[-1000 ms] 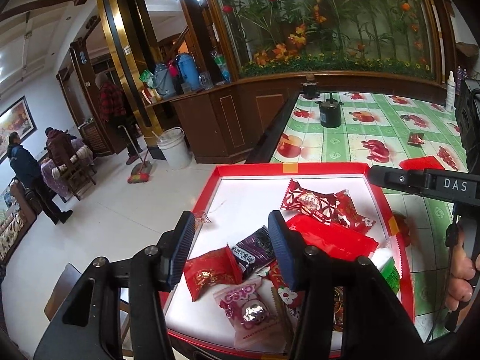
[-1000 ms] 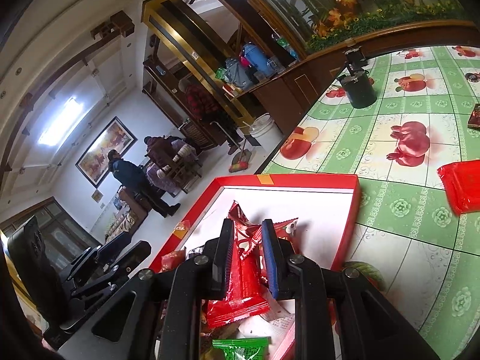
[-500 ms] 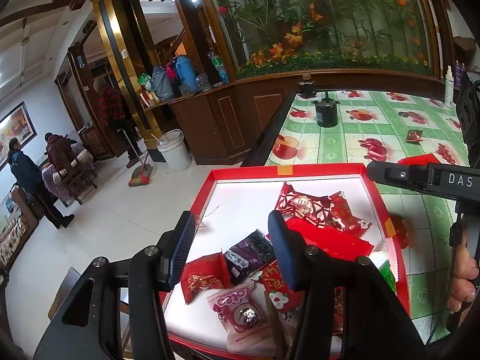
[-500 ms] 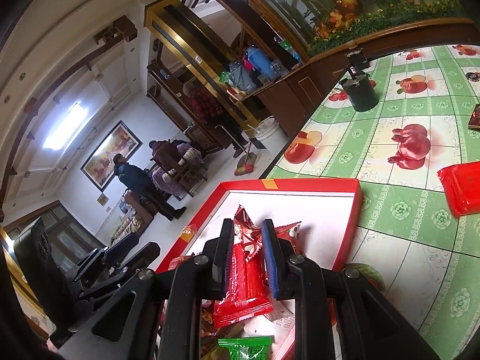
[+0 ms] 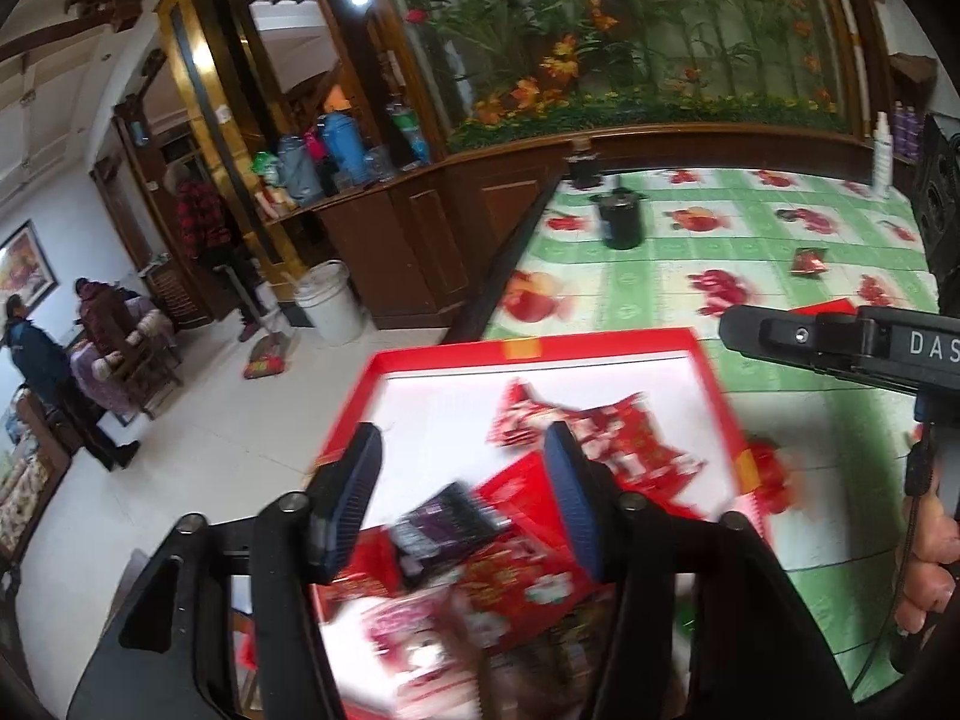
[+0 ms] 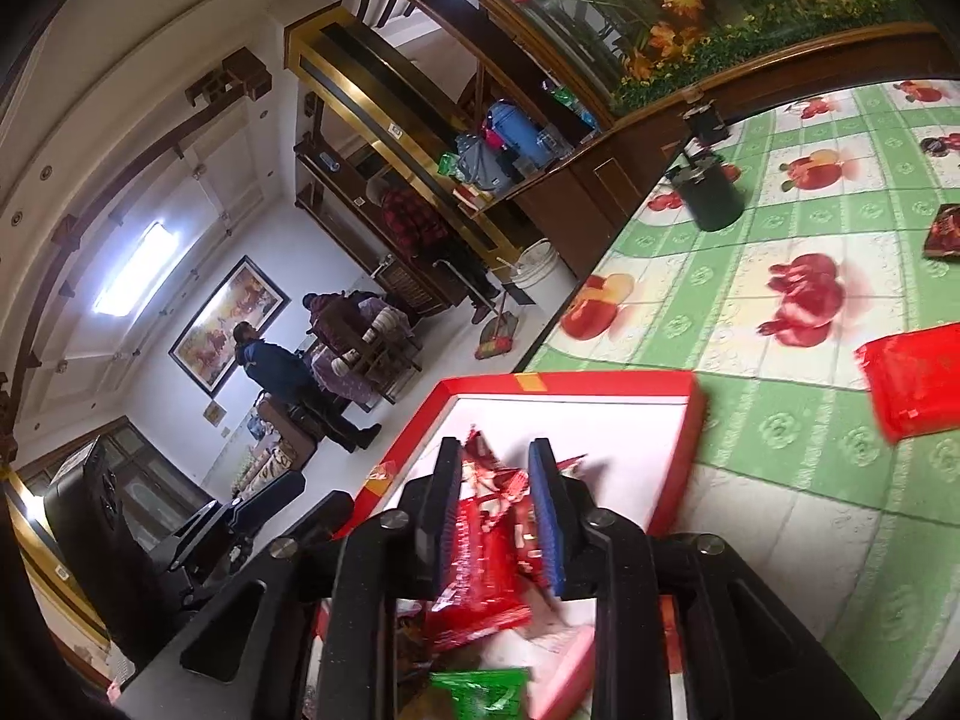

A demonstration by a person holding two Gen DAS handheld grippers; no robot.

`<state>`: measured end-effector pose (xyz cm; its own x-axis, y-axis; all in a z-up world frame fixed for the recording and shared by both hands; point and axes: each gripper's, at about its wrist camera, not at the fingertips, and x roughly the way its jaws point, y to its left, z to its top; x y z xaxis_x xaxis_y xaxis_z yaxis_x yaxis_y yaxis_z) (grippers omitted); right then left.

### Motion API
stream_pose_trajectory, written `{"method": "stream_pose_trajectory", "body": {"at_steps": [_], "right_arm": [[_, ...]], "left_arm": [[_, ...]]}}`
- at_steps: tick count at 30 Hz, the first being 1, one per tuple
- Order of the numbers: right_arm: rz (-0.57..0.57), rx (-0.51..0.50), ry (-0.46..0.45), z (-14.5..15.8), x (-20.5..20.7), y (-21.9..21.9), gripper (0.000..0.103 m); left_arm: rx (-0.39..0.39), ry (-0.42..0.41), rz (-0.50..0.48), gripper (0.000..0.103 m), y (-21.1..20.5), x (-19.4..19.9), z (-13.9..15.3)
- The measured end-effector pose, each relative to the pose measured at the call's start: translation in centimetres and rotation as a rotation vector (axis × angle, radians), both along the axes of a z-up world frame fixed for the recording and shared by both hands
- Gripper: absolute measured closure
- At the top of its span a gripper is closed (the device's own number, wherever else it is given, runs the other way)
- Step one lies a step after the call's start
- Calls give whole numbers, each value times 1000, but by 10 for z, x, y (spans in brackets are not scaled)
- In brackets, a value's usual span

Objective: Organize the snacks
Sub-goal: 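Move both tools back over the table toward the remaining packets, then grasp the red rectangular packet with the left tool while the right tool grasps the brown chocolate packet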

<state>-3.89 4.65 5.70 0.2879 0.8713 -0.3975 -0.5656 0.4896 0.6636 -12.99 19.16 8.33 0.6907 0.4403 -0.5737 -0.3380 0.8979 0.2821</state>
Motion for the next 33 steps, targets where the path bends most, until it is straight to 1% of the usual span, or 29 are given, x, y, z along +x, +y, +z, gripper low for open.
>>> {"method": "stream_pose_trajectory", "body": {"at_steps": [2, 3, 5, 7, 8, 10, 13, 15, 17, 19, 21, 23, 25, 27, 28, 29, 30, 32, 33], "right_arm": [[-27, -10, -3, 0, 6, -16, 73], [-45, -18, -4, 0, 10, -24, 73], [-105, -36, 0, -1, 24, -51, 73], [-186, -43, 17, -4, 43, -86, 73], [-234, -52, 23, -5, 53, -105, 72], [-313, -77, 31, -7, 71, -137, 67], [-402, -142, 60, -13, 103, -175, 65], [-430, -168, 102, -19, 126, -189, 63], [-435, -191, 152, -26, 146, -191, 60], [-428, -200, 194, -33, 165, -184, 59], [-448, -253, 248, -39, 187, -168, 58], [-467, -304, 280, -45, 202, -155, 58], [-489, -384, 298, -50, 216, -137, 58], [-501, -461, 266, -48, 223, -117, 59], [-513, -507, 247, -46, 223, -110, 63], [-521, -578, 218, -45, 223, -100, 67], [-520, -658, 178, -44, 223, -91, 75], [-496, -718, 125, -46, 220, -89, 76], [-495, -734, 117, -46, 216, -95, 77]], "left_arm": [[-12, 7, -39, 42, -12, 9, -1], [-18, 14, -76, 42, -23, 18, -1], [-26, 29, -126, 42, -39, 32, -2], [-30, 61, -195, 42, -61, 54, -4], [-27, 69, -215, 42, -68, 60, -5], [-14, 104, -269, 42, -85, 85, -7], [-19, 152, -306, 42, -98, 118, -12], [-39, 194, -322, 42, -105, 138, -19], [-63, 213, -352, 42, -112, 155, -24], [-49, 239, -350, 42, -117, 170, -29], [-50, 245, -344, 42, -117, 178, -28], [-53, 244, -346, 42, -114, 180, -28], [-50, 242, -361, 42, -112, 182, -28], [-40, 241, -385, 42, -113, 184, -28], [-47, 252, -418, 42, -114, 185, -29], [-53, 264, -443, 40, -116, 188, -30], [-63, 282, -485, 40, -120, 188, -32], [-70, 297, -548, 39, -125, 189, -33], [-58, 302, -583, 39, -131, 189, -34]]}}
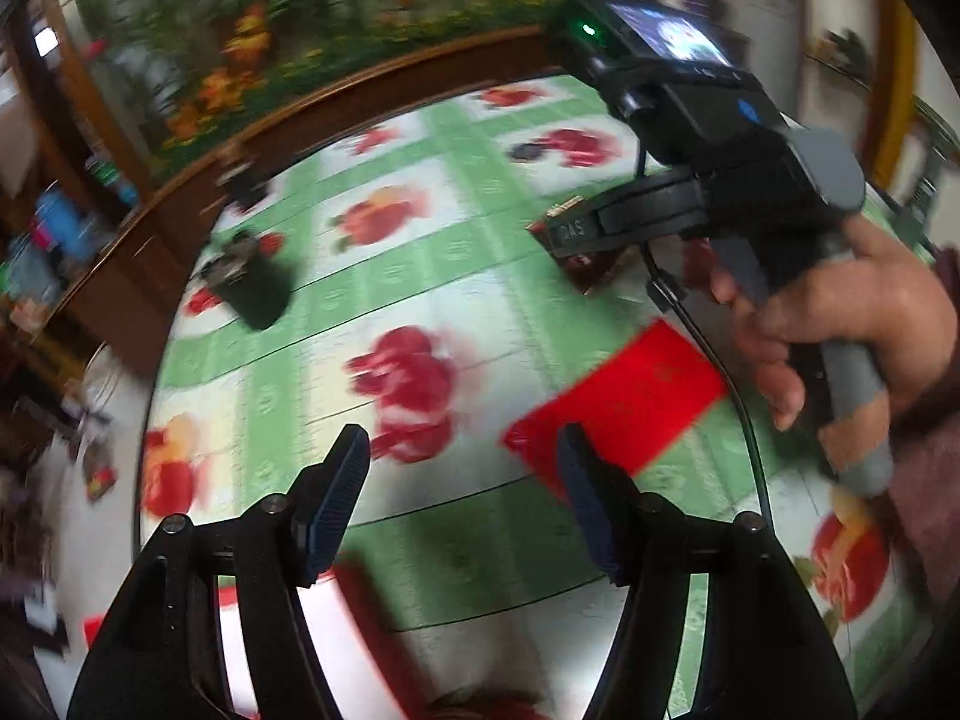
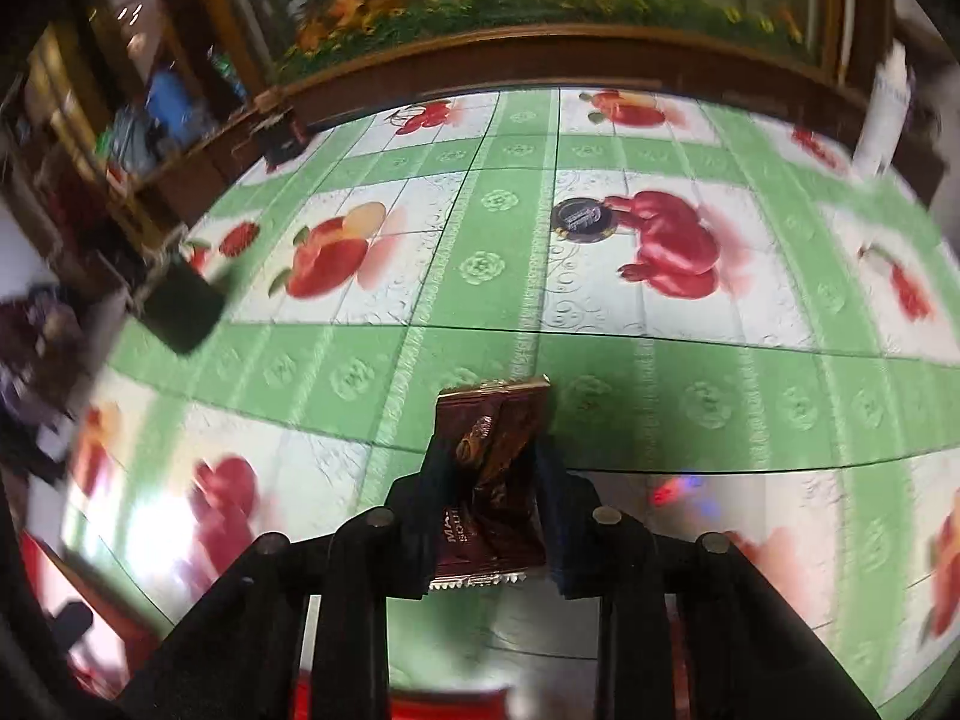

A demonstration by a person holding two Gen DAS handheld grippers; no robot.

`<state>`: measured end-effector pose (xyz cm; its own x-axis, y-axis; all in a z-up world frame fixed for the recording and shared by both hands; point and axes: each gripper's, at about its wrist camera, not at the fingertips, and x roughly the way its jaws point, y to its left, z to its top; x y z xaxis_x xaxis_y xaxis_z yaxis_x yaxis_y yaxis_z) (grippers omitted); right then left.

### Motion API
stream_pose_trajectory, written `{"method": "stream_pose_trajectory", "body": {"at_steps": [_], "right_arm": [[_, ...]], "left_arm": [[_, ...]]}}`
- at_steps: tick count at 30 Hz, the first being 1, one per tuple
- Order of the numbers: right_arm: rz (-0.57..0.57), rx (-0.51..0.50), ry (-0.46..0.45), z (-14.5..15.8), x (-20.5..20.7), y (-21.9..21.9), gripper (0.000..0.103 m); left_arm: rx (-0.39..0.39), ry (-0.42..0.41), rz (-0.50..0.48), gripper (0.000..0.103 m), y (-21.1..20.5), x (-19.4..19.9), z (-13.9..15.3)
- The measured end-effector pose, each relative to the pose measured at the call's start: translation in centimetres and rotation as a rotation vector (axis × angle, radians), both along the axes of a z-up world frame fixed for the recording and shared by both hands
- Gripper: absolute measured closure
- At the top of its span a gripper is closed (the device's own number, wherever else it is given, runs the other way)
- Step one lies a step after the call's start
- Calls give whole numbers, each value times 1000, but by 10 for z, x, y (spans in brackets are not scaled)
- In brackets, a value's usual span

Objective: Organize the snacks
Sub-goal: 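Grasp the red rectangular packet with the left tool while the right tool grasps the brown chocolate packet, then carry the red rectangular packet and brown chocolate packet into the white tray and release both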

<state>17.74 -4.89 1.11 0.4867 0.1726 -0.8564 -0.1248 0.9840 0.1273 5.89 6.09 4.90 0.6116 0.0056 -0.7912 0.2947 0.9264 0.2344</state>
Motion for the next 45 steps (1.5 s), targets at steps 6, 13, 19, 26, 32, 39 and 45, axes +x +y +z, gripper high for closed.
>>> {"method": "stream_pose_trajectory", "body": {"at_steps": [6, 13, 19, 26, 32, 39, 45], "right_arm": [[-27, 76, 55, 3, -37, -68, 78], [-37, 237, 91, 3, -106, -137, 80], [-65, 397, 117, -3, -117, -159, 83], [-68, 417, 106, -4, -119, -160, 83], [-61, 414, 101, -5, -124, -160, 83], [-18, 445, 115, -7, -138, -147, 84], [105, 503, 110, 3, -157, -99, 87]], "left_arm": [[-14, 15, -149, 30, -26, 14, -6], [28, 53, -336, 23, -55, 28, -23], [-51, 187, -378, 23, -59, 31, -33], [-115, 201, -338, 31, -71, 25, -43], [-132, 223, -247, 59, -77, 10, -39], [-187, 186, -58, 59, -52, -32, -28], [-250, 58, 66, 59, -5, -86, 13]]}}
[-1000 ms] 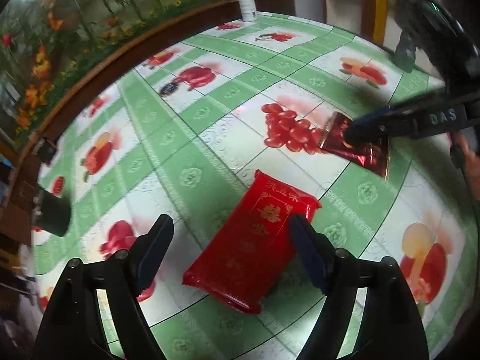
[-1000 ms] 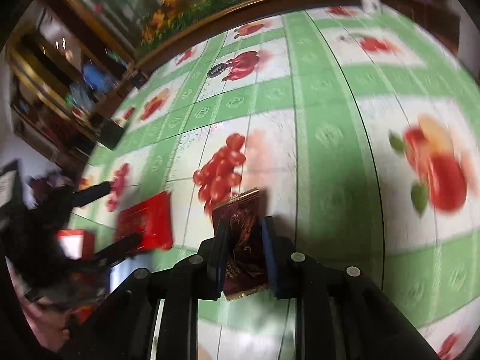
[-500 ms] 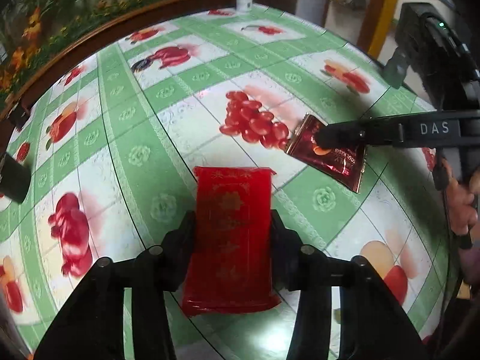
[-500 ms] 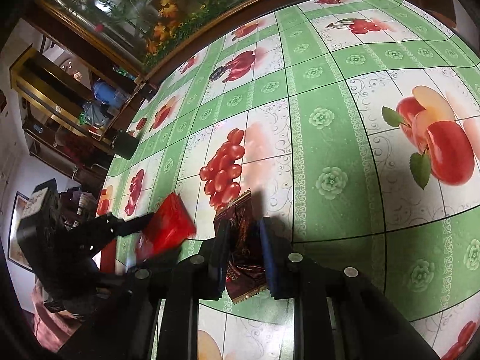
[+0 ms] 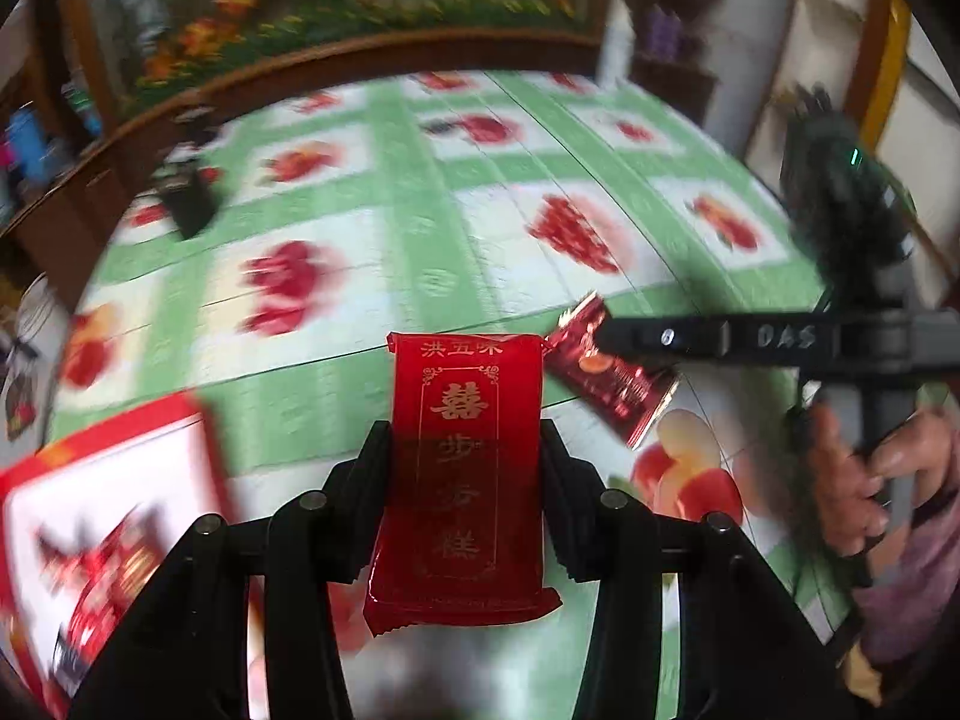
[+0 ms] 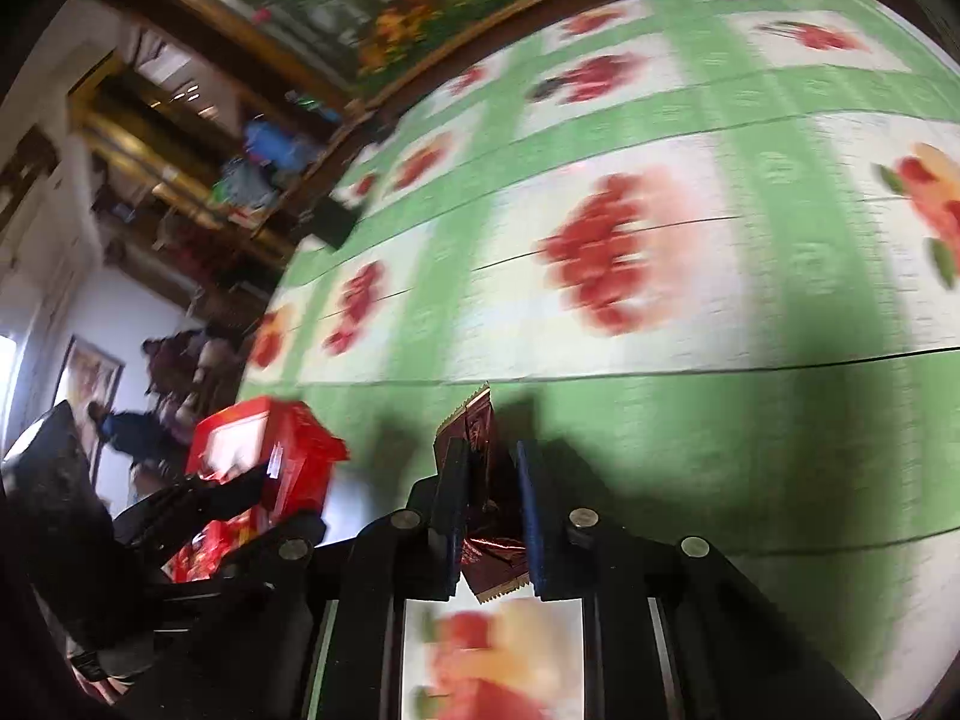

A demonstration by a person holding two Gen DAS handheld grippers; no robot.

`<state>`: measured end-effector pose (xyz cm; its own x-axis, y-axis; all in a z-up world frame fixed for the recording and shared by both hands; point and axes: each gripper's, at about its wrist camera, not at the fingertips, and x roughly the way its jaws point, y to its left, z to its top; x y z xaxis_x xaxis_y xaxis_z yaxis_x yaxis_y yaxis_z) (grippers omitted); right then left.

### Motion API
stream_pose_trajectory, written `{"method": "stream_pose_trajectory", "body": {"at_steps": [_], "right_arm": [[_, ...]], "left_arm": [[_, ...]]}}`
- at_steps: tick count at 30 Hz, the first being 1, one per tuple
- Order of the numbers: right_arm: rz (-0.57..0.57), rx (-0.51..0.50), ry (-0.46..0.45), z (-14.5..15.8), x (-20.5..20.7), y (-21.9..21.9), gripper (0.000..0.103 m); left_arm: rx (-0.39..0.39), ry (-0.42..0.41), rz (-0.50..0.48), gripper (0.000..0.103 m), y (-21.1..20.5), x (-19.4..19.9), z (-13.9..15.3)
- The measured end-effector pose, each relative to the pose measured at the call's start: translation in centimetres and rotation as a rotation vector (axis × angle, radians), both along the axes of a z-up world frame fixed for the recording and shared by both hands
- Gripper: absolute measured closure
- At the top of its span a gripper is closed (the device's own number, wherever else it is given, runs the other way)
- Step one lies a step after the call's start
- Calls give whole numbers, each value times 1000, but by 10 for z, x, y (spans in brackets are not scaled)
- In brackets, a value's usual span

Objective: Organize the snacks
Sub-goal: 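Carry the red rectangular packet and brown chocolate packet into the white tray and release both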

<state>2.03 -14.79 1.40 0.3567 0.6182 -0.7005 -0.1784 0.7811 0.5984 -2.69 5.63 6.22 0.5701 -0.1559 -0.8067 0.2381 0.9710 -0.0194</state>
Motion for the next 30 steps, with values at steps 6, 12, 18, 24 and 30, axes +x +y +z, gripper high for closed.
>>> {"method": "stream_pose_trajectory", "body": {"at_steps": [6, 12, 18, 24, 30], "right_arm": [[86, 172, -34, 21, -20, 61, 87], [198, 233, -81, 41, -44, 147, 88], [302, 201, -118, 47, -76, 224, 88], [330, 147, -181, 52, -102, 253, 87], [308, 74, -226, 53, -114, 259, 87]], "left_arm": [[1, -111, 176, 59, 83, -60, 37], [29, -116, 350, 59, 161, -102, 31], [60, -138, 469, 59, 198, -131, 20], [70, -168, 507, 59, 208, -142, 14], [90, -190, 521, 59, 208, -148, 13]]}}
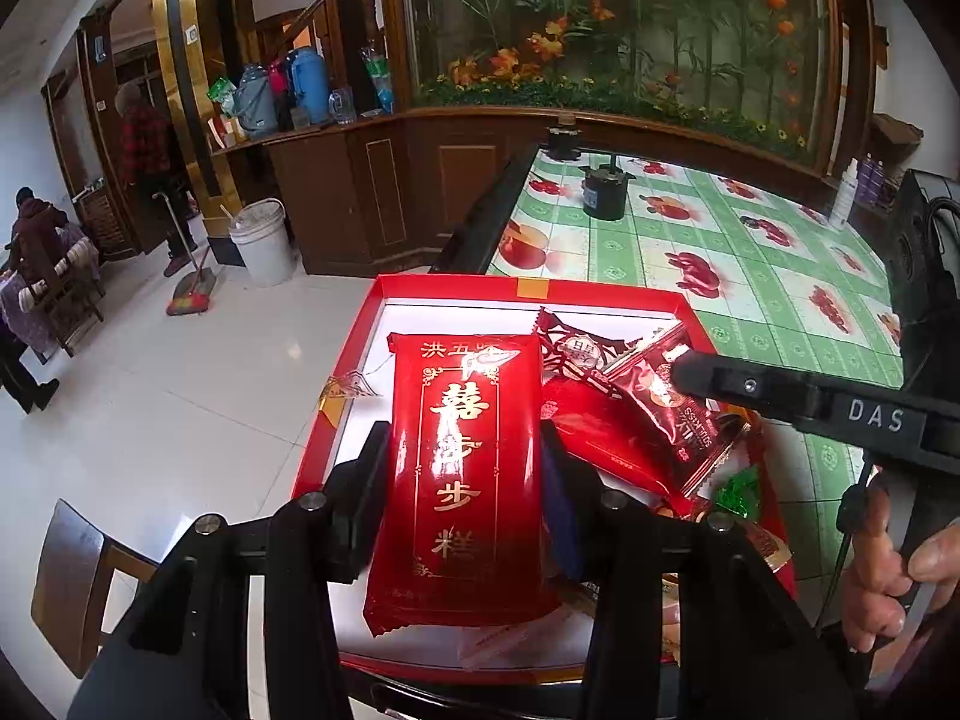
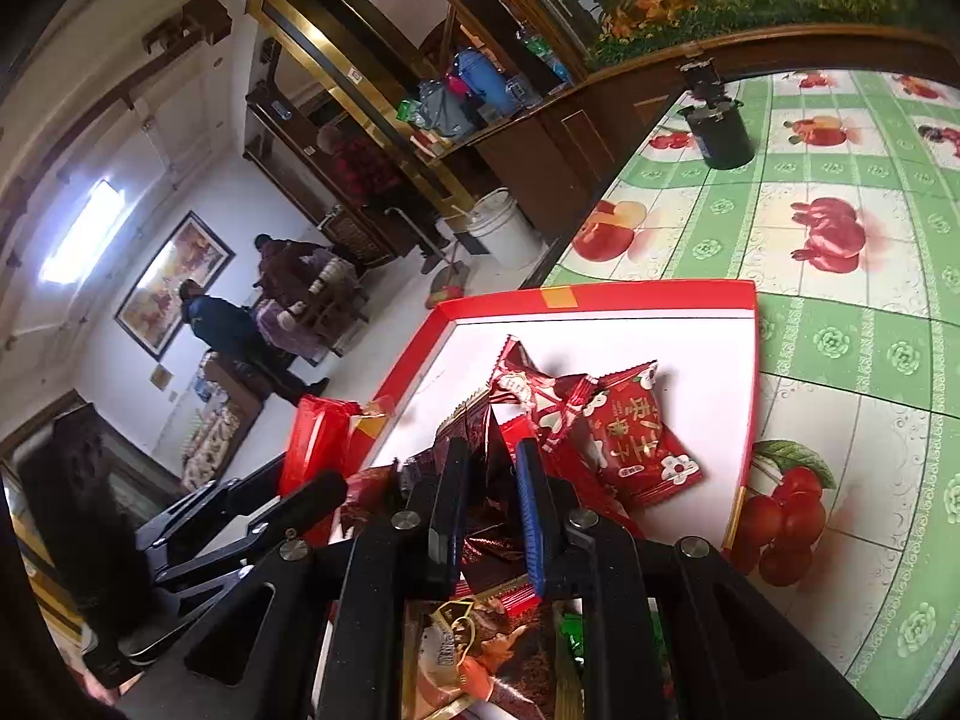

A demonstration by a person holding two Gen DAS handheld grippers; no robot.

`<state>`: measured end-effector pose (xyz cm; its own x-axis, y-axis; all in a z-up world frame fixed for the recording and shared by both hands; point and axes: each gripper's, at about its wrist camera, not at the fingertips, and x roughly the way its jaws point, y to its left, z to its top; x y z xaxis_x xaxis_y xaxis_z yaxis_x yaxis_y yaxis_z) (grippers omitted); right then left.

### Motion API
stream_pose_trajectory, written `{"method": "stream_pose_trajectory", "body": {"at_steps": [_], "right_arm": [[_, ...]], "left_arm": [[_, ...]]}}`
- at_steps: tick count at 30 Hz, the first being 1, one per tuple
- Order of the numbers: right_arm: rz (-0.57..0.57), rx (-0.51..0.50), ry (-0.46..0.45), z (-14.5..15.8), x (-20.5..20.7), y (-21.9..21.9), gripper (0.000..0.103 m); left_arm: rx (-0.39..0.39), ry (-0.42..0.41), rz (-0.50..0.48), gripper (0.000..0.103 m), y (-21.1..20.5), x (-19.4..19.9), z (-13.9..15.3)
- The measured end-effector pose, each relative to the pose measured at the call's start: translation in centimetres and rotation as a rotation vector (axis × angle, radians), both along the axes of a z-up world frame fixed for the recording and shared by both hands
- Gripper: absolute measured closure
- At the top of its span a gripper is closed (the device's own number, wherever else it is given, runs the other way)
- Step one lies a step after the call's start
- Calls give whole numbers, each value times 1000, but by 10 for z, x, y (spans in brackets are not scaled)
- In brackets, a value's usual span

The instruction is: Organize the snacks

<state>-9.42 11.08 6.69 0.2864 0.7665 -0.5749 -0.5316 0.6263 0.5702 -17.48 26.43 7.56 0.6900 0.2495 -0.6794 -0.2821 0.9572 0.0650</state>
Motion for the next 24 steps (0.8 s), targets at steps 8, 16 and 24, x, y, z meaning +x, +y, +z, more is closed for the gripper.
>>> {"method": "stream_pose_trajectory", "body": {"at_steps": [8, 16, 24], "right_arm": [[-35, -61, -107, 9, -15, 2, 78], [-54, -53, -141, 21, -23, -12, 77], [-55, -46, -217, 39, -51, -30, 74]], "left_arm": [[80, -33, 63, 58, -3, -4, 7], [129, -121, 125, 26, -12, -20, 27], [166, -183, 164, 20, -31, -41, 45]]}}
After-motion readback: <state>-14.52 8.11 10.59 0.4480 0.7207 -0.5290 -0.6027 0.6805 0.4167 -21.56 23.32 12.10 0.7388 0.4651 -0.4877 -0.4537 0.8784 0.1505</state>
